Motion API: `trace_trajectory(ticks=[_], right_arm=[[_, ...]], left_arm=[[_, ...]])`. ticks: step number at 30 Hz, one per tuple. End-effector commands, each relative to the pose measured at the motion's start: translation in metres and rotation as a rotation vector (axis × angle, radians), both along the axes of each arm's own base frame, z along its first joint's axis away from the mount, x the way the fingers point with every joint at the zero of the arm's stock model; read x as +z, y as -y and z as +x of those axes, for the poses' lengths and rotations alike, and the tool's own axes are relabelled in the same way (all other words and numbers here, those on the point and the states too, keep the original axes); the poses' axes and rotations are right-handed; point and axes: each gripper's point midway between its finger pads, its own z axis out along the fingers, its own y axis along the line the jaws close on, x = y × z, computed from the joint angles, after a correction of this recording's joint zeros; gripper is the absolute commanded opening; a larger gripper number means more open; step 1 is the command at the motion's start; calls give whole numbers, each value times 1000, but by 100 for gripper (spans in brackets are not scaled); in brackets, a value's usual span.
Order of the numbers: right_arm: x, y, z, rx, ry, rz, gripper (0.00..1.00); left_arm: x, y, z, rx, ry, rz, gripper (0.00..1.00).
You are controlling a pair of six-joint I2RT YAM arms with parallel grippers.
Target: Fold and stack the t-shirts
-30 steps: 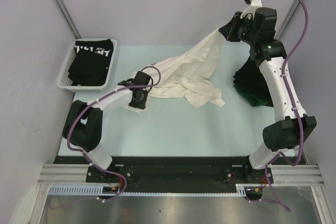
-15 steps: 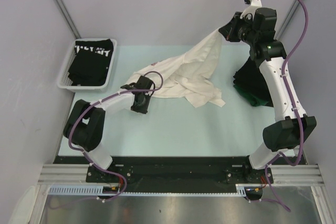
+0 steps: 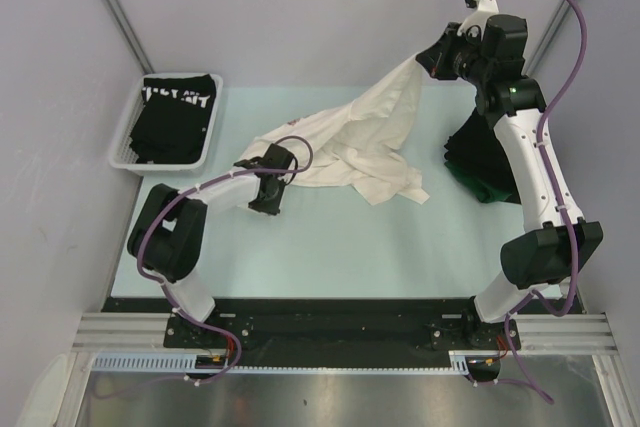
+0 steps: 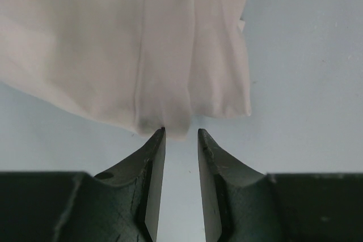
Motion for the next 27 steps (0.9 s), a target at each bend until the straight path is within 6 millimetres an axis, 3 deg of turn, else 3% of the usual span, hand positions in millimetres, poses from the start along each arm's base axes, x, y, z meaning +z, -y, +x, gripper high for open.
trace_trajectory(ticks=[1, 15, 20, 27], right_arm=[[38, 2, -9, 5, 107, 25, 0], [37, 6, -12, 0, 102, 17, 0], [31, 5, -11, 2, 88, 22, 0], [15, 4, -10, 2, 55, 25, 0]], left_arm=[[9, 0, 18, -11, 54, 25, 34], [-9, -7, 22, 11, 32, 43, 29], [0, -19, 25, 48, 56, 91, 17], [24, -24, 28, 75, 107, 101, 10]])
